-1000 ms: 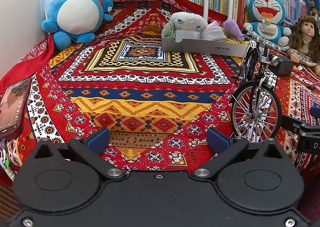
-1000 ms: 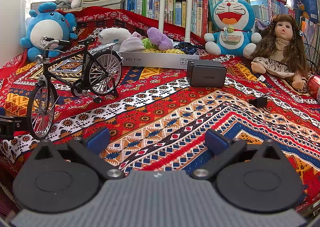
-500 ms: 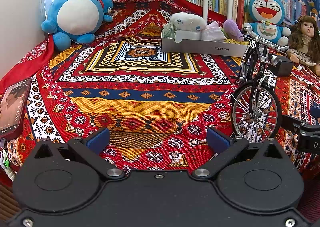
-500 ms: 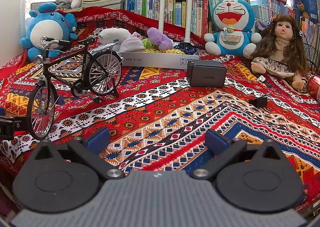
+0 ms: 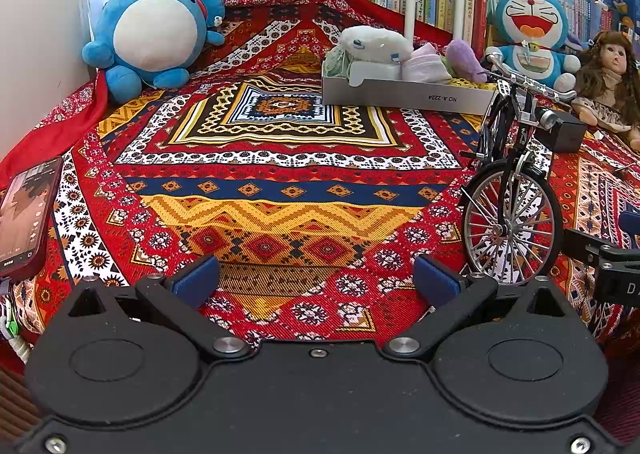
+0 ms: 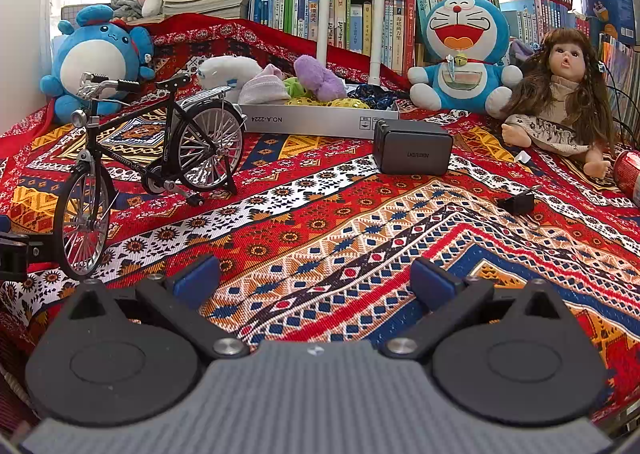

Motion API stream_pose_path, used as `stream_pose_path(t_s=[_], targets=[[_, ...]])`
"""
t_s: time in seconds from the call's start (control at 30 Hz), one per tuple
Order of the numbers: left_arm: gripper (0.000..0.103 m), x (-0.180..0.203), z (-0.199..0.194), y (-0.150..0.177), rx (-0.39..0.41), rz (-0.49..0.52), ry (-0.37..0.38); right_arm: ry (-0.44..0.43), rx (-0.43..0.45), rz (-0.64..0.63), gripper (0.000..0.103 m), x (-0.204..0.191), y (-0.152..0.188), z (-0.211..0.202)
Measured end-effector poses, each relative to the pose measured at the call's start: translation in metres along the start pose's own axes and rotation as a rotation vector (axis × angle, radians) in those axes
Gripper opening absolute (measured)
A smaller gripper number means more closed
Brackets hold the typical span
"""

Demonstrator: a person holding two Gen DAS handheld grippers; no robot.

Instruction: Organize soft objects

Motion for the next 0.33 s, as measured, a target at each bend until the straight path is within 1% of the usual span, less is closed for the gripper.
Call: stream_pose_path(t_s=[0.33], targets=[[0.103,0.0016,-0.002,-0.0032,-0.002,0.007,0.004,0.0,-0.001,0.0,0.103,0.0003,-0.0006,0.0]])
Point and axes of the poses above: each gripper's, at about its wrist camera, not at the fingertips, and z roughly the way its jaws point, x to its right, y to its underside, the point moved 8 cm from there along z, roughly the way its jaws point, and after that the axes turned 2 degrees about -x, right-handed, at the moved point
